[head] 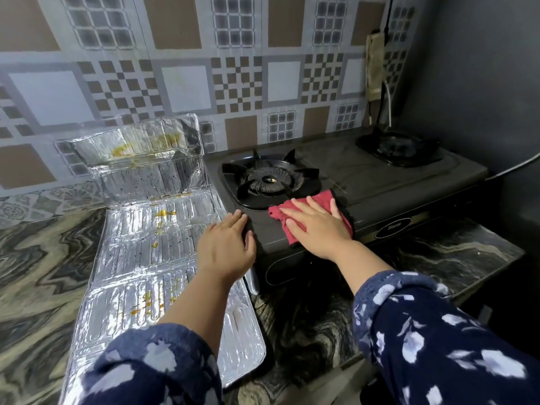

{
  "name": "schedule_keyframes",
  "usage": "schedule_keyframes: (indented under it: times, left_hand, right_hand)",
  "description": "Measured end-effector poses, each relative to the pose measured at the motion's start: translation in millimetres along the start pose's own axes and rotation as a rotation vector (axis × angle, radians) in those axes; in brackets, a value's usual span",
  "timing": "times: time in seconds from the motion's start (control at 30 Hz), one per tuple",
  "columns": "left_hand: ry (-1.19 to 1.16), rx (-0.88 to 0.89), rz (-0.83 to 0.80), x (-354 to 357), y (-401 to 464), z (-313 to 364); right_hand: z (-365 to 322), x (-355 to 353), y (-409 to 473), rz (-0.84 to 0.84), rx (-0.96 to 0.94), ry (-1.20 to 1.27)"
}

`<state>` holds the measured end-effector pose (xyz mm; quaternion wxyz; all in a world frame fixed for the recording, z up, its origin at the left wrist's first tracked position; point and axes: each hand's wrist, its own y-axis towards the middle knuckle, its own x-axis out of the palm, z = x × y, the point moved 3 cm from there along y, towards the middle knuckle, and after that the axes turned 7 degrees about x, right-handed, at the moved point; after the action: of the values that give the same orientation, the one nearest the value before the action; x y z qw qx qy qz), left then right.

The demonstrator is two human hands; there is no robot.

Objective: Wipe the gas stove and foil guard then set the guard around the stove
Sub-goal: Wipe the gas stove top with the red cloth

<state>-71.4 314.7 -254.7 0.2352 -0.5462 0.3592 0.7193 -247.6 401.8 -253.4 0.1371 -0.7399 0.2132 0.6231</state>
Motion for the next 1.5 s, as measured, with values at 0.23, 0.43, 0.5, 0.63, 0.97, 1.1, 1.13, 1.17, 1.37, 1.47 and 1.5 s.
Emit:
schedule_keyframes:
  times: [0.23,0.43,0.5,0.63,0.97,1.1,1.13,1.17,1.37,1.47,1.5]
  left_hand:
    - [0.047,-0.024,-0.017,-5,2,4]
    - [0.111,-0.093,0.073,-5,24,48]
    - [0.064,-0.089,0.108,0,36,72]
    - [0.01,-0.106,0.116,17,59,115]
    - [0.053,-0.285,0.116,39,80,158]
    - [0.015,-0.315,0.123,42,95,178]
    - [0.019,-0.315,0.12,44,100,185]
    - [0.029,-0.304,0.116,46,106,191]
    - [0.001,-0.226,0.108,58,146,241]
    - [0.004,-0.194,0.092,70,162,267]
    - [0.003,-0.181,0.088,74,167,275]
  right_hand:
    - [4,4,12,-0.049,0.123,-0.06]
    - [24,-4,11,-0.039,-0.22,0.007]
    - [49,-11,21,-0.065,-0.225,-0.002]
    - [123,-25,49,-0.13,-0.097,-0.019]
    - [172,-29,60,-0.12,-0.053,-0.05]
    - [145,-24,54,-0.14,-0.284,-0.004]
    - [151,-27,57,-0.151,-0.306,0.007]
    - [161,-29,61,-0.161,-0.316,0.017]
    - [254,-45,78,-0.137,-0.245,0.031]
    - [295,-49,81,-0.101,-0.175,0.022]
    - [306,-51,82,-0.093,-0.157,0.02]
